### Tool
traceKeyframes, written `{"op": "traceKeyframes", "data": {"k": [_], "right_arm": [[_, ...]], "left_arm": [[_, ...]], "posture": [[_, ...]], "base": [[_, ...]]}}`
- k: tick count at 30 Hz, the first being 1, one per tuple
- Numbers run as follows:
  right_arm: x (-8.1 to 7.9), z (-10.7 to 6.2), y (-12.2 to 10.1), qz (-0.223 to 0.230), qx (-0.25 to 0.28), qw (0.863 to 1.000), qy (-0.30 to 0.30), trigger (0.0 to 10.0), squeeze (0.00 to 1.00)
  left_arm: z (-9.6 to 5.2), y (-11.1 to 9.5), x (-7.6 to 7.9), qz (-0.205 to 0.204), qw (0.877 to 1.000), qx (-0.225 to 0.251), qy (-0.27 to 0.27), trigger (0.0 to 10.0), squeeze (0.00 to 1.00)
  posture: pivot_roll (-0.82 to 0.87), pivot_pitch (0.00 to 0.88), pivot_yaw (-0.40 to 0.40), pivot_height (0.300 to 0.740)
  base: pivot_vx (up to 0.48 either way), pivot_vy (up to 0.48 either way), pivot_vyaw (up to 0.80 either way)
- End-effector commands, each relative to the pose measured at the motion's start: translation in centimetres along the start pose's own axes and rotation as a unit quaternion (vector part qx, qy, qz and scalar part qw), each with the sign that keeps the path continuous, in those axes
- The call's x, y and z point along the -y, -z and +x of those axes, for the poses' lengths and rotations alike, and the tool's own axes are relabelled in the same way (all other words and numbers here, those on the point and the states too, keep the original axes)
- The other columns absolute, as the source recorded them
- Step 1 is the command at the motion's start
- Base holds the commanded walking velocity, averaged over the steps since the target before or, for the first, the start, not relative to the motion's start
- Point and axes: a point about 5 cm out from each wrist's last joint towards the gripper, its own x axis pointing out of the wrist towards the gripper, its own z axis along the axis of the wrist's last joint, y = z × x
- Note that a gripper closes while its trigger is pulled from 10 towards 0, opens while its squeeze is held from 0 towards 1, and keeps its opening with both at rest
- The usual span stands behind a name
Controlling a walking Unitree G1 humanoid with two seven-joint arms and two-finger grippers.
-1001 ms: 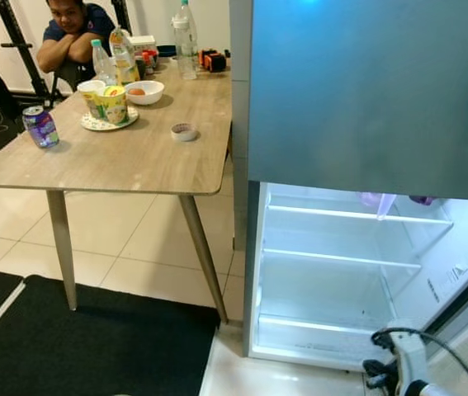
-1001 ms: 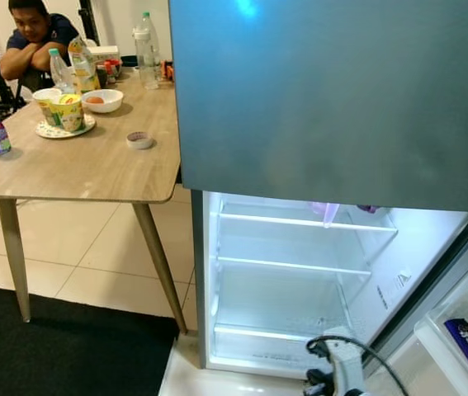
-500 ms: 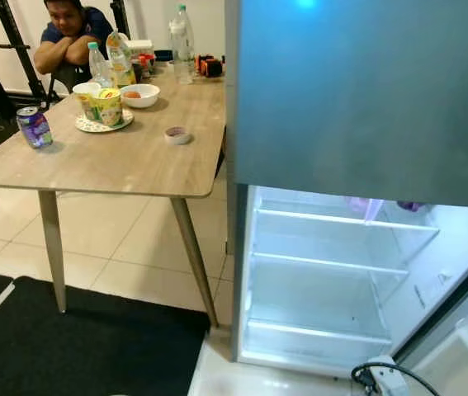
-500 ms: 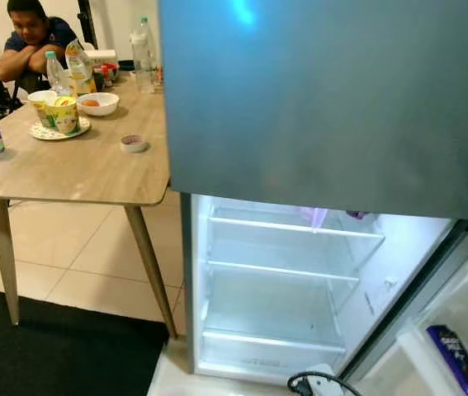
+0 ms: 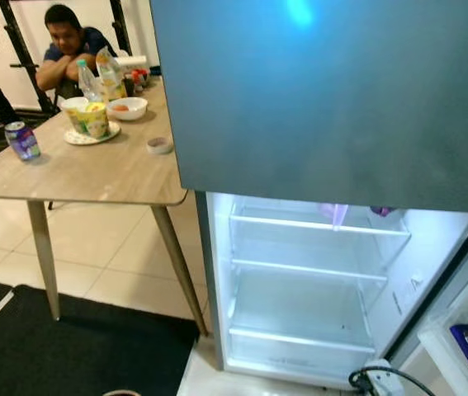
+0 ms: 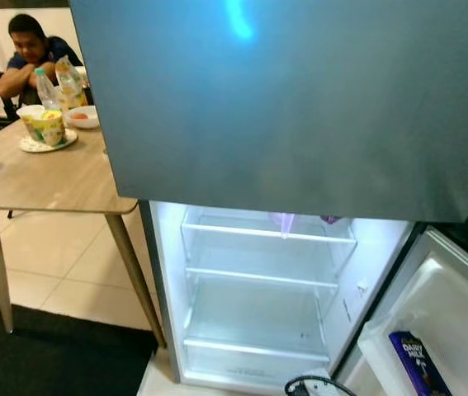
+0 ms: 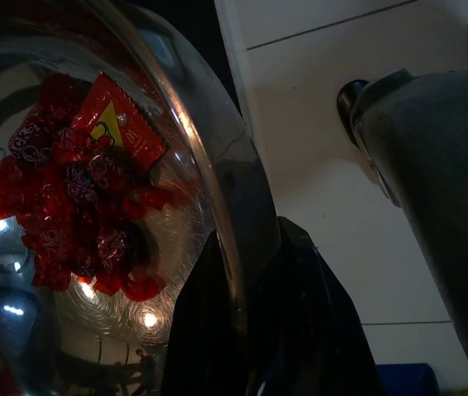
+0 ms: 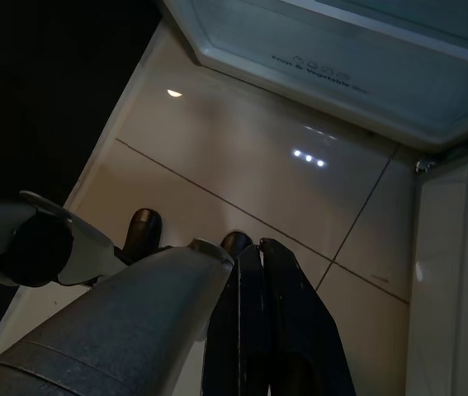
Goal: Restocking fridge
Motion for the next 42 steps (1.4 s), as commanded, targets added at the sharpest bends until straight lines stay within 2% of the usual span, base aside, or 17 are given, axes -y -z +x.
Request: {"op": "traceKeyframes", "data": {"k": [1, 7, 13, 14, 18, 24, 25, 26, 28, 33, 34, 35, 36, 37, 40, 41, 42], "right_arm": [[-0.3, 0.2, -0.5, -0.004, 0.008, 1.000, -0.006, 10.0, 0.00], [-0.6, 0.6, -1.6, -0.016, 0.026, 0.999, -0.017, 10.0, 0.00], [-1.0, 0.9, -2.6, -0.032, 0.039, 0.998, -0.036, 10.0, 0.00], [-1.7, 1.2, -3.8, -0.049, 0.060, 0.995, -0.069, 10.0, 0.00], [-2.7, 1.5, -5.7, -0.068, 0.090, 0.987, -0.114, 10.0, 0.00], [-3.8, 1.7, -7.6, -0.096, 0.122, 0.975, -0.159, 10.0, 0.00], [-4.3, 1.7, -8.7, -0.108, 0.142, 0.968, -0.175, 10.0, 0.00], [-4.3, 1.7, -8.7, -0.108, 0.142, 0.968, -0.175, 10.0, 0.00], [-4.7, 1.7, -9.6, -0.111, 0.160, 0.963, -0.188, 10.0, 0.00], [-5.3, 1.9, -10.7, -0.117, 0.177, 0.959, -0.186, 10.0, 0.00], [-5.3, 1.9, -10.7, -0.117, 0.177, 0.959, -0.186, 10.0, 0.00], [-5.3, 2.0, -11.2, -0.108, 0.183, 0.962, -0.173, 10.0, 0.00], [-5.3, 2.0, -11.2, -0.108, 0.183, 0.962, -0.173, 10.0, 0.00], [-5.2, 2.1, -11.4, -0.104, 0.186, 0.963, -0.165, 10.0, 0.00], [-5.1, 2.1, -11.7, -0.099, 0.189, 0.964, -0.157, 10.0, 0.00], [-4.9, 2.1, -12.0, -0.096, 0.192, 0.966, -0.143, 10.0, 0.00], [-4.8, 2.1, -12.1, -0.096, 0.193, 0.966, -0.141, 10.0, 0.00]], "left_arm": [[0.0, 0.1, 0.5, 0.005, 1.000, 0.000, 0.010, 10.0, 0.00], [0.0, 0.1, 0.6, 0.015, 1.000, 0.002, 0.011, 10.0, 0.00], [0.0, -0.2, 0.5, 0.029, 1.000, 0.005, 0.006, 10.0, 0.00], [0.1, -0.9, 0.5, 0.033, 0.999, 0.017, 0.005, 10.0, 0.00], [0.2, -1.8, 0.4, 0.042, 0.999, 0.034, 0.005, 10.0, 0.00], [0.2, -3.7, 0.5, 0.078, 0.994, 0.070, 0.012, 10.0, 0.00], [0.2, -5.0, 0.7, 0.119, 0.988, 0.096, 0.016, 10.0, 0.00], [0.2, -5.0, 0.7, 0.119, 0.988, 0.096, 0.016, 10.0, 0.00], [0.1, -6.2, 0.5, 0.151, 0.982, 0.112, 0.013, 10.0, 0.00], [0.0, -8.1, -0.3, 0.258, 0.956, 0.141, -0.004, 10.0, 0.00], [0.0, -8.1, -0.3, 0.258, 0.956, 0.141, -0.004, 10.0, 0.00], [-0.2, -9.0, -0.4, 0.305, 0.939, 0.160, -0.009, 10.0, 0.00], [-0.2, -9.0, -0.4, 0.305, 0.939, 0.160, -0.009, 10.0, 0.00], [-0.3, -9.6, -0.4, 0.324, 0.930, 0.173, -0.011, 10.0, 0.00], [-0.4, -10.2, -0.3, 0.338, 0.923, 0.186, -0.010, 10.0, 0.00], [-0.6, -11.3, -0.2, 0.345, 0.915, 0.208, -0.008, 10.0, 0.00], [-0.7, -11.6, -0.2, 0.346, 0.914, 0.214, -0.007, 10.0, 0.00]], "posture": [[-0.08, 0.024, -0.003, 0.740], [-0.09, 0.024, 0.000, 0.740], [-0.09, 0.024, 0.000, 0.740], [-0.08, 0.025, -0.001, 0.740], [-0.08, 0.026, -0.001, 0.740], [-0.09, 0.027, 0.001, 0.740], [-0.09, 0.030, 0.003, 0.740], [-0.09, 0.030, 0.003, 0.740], [-0.09, 0.030, 0.003, 0.740], [-0.09, 0.035, 0.004, 0.740], [-0.09, 0.035, 0.004, 0.740], [-0.09, 0.035, 0.004, 0.740], [-0.09, 0.035, 0.004, 0.740], [-0.09, 0.035, 0.004, 0.740], [-0.09, 0.035, 0.004, 0.740], [-0.08, 0.037, 0.009, 0.740], [-0.08, 0.037, 0.009, 0.740]], "base": [[0.000, 0.000, 0.00], [0.000, -0.394, 0.00], [0.000, 0.000, 0.00], [0.000, 0.000, 0.00], [0.000, 0.000, 0.00], [0.000, 0.000, 0.00], [0.000, 0.000, 0.00], [0.000, 0.000, 0.00], [0.000, 0.000, 0.00], [0.000, 0.000, 0.00], [0.000, 0.000, 0.00], [0.000, 0.000, 0.00], [0.000, 0.000, 0.00], [0.000, 0.000, 0.00], [0.000, 0.000, 0.00], [0.000, 0.000, 0.00], [0.000, 0.000, 0.00]]}}
